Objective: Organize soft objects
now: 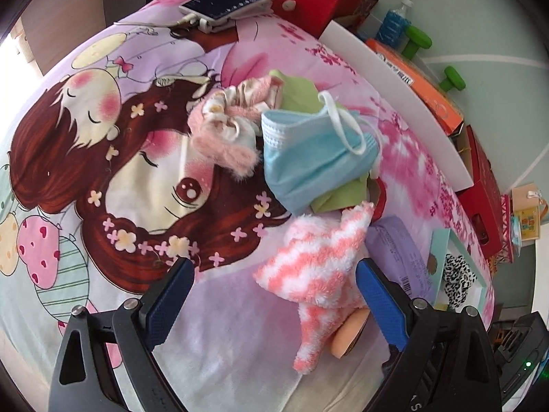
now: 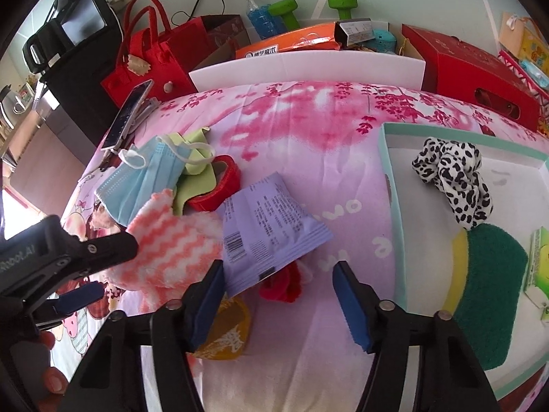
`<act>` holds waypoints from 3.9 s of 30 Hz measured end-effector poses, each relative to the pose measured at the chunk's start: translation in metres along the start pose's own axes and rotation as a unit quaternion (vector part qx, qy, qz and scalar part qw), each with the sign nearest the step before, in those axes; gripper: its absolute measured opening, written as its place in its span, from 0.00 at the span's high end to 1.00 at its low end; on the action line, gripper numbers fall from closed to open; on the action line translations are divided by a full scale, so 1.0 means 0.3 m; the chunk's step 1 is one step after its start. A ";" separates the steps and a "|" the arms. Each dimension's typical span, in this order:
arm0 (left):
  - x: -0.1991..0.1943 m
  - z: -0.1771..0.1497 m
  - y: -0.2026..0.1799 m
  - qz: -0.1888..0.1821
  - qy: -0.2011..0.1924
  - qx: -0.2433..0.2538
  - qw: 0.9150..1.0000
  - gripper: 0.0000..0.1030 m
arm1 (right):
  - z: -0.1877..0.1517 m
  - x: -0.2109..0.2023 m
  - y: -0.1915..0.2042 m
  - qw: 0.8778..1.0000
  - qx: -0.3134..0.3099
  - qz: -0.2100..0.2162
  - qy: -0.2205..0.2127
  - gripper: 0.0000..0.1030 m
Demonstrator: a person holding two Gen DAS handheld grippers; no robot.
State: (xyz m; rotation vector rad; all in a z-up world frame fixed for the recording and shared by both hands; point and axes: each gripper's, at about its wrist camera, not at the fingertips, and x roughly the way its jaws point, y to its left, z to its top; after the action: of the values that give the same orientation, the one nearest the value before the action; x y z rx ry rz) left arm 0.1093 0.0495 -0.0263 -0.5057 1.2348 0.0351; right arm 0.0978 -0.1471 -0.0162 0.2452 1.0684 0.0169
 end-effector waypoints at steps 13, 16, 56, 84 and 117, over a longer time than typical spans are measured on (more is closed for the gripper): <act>0.048 -0.015 -0.038 -0.017 0.023 0.011 1.000 0.24 | 0.011 -0.018 0.014 0.998 -0.041 -0.032 -0.029 0.38; 0.056 -0.018 -0.045 -0.027 0.029 0.015 0.999 0.41 | 0.014 -0.022 0.021 0.997 -0.056 -0.044 -0.038 0.33; 0.055 -0.012 -0.053 -0.057 0.024 0.026 0.998 0.80 | -0.002 0.004 -0.041 0.999 -0.006 0.020 -0.027 0.98; -0.120 0.041 0.016 -0.093 -0.068 0.001 0.993 0.84 | 0.040 -0.064 -0.023 0.997 -0.046 -0.030 -0.055 0.78; -0.088 0.066 0.056 -0.112 -0.042 -0.036 0.992 0.84 | 0.107 0.136 0.129 0.964 -0.183 -0.190 -0.030 0.66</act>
State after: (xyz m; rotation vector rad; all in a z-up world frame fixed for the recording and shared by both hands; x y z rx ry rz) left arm 0.1129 0.0784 -0.0035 -0.6969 1.0916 -0.0884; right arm 0.1496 -0.1102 -0.0287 -0.2940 1.0165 -0.1362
